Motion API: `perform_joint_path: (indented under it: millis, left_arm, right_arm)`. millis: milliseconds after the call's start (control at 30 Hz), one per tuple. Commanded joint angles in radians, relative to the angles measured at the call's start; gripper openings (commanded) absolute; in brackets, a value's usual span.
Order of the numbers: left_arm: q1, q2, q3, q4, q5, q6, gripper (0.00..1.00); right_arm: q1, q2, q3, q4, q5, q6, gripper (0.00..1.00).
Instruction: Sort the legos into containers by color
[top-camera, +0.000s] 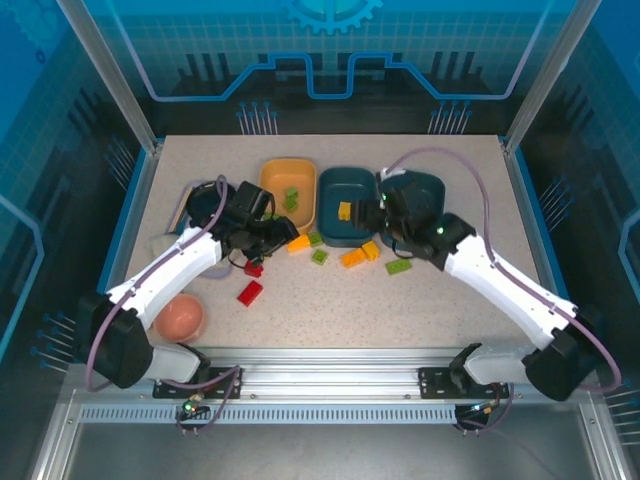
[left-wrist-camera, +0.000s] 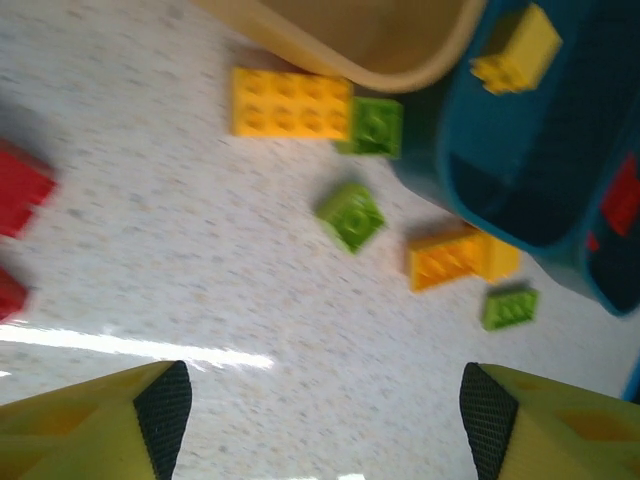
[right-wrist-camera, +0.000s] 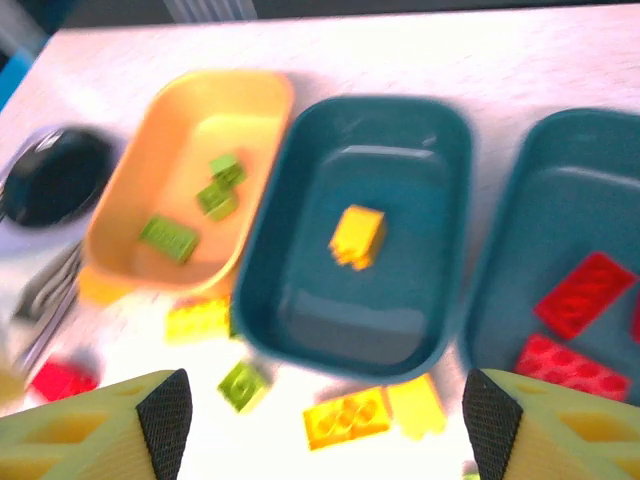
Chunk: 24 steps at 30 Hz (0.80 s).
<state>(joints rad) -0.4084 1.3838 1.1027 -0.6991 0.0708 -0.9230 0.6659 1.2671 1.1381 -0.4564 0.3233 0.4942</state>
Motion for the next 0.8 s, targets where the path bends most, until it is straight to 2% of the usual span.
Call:
perform_joint_path:
  millis: [0, 100, 233, 367, 533, 667, 767]
  left_arm:
    - [0.12, 0.042, 0.01, -0.097, -0.032, 0.021, 0.71]
    - [0.193, 0.12, 0.05, -0.089, -0.021, 0.09, 0.68]
    - [0.201, 0.277, 0.157, -0.138, -0.084, 0.225, 0.65]
    - [0.203, 0.403, 0.234, -0.144, -0.119, 0.303, 0.65]
    - [0.203, 0.541, 0.367, -0.219, -0.171, 0.337, 0.65]
    - [0.201, 0.58, 0.405, -0.229, -0.189, 0.345, 0.6]
    - [0.202, 0.596, 0.417, -0.238, -0.211, 0.352, 0.66]
  right_arm:
    - [0.071, -0.032, -0.145, 0.114, -0.089, -0.084, 0.77]
    - [0.143, -0.082, -0.243, 0.147, -0.092, -0.052, 0.79]
    - [0.175, -0.094, -0.32, 0.174, -0.098, 0.002, 0.8]
    - [0.178, -0.073, -0.308, 0.174, -0.105, -0.018, 0.8]
    - [0.173, -0.037, -0.272, 0.16, -0.11, -0.018, 0.8]
    - [0.171, -0.02, -0.264, 0.149, -0.117, -0.007, 0.8]
    - [0.165, -0.019, -0.264, 0.142, -0.119, -0.007, 0.8]
